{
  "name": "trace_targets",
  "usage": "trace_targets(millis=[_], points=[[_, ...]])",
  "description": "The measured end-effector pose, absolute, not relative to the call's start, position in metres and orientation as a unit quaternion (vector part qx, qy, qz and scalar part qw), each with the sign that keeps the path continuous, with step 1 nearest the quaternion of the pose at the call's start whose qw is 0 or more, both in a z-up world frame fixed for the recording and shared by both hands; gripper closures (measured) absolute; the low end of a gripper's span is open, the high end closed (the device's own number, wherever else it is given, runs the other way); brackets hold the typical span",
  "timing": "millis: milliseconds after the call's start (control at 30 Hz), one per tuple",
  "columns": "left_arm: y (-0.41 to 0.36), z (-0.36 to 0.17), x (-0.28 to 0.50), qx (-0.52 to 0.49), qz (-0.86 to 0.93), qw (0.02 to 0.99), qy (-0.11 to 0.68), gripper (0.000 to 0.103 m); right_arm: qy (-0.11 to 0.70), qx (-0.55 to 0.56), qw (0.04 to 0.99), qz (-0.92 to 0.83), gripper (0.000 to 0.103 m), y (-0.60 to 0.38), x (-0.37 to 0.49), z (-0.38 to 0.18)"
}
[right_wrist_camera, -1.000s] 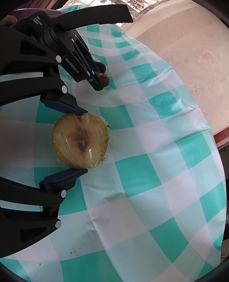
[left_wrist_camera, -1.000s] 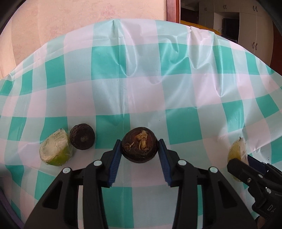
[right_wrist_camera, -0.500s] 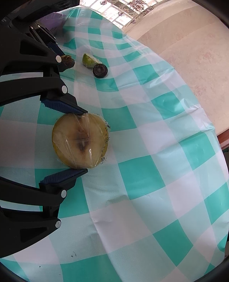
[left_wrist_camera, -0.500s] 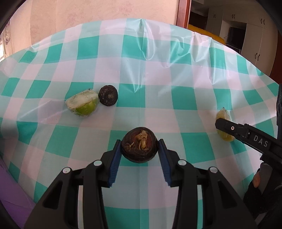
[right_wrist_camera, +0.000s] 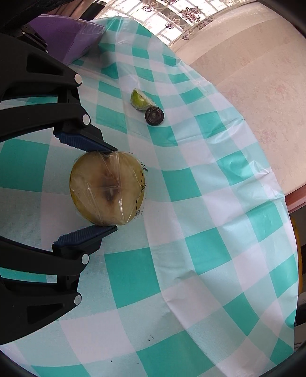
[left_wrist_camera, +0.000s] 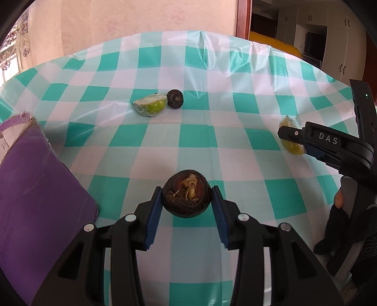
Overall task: Organize fruits
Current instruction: 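Carry the pear half in the right gripper while the left gripper carries the dark fruit to the box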
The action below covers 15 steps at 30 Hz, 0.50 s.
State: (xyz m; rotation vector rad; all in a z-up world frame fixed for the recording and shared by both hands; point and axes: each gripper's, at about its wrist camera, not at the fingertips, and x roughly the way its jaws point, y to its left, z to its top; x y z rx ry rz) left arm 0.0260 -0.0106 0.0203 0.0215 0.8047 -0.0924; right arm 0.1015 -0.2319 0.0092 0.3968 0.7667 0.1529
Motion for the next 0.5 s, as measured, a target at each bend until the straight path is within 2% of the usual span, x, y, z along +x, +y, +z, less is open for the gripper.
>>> trace_targets(millis=[300,500], points=[[0.005,0.029,-0.04,0.033,-0.041,0.93,0.364,0.061,0.375,0.176,0.906,0.082,0.045,-0.186,0.032,0.011],[0.022,0.068,-0.094,0.018,-0.051,0.95,0.307,0.061,0.377,0.16,0.907,0.096,0.045,-0.163,-0.007,0.011]])
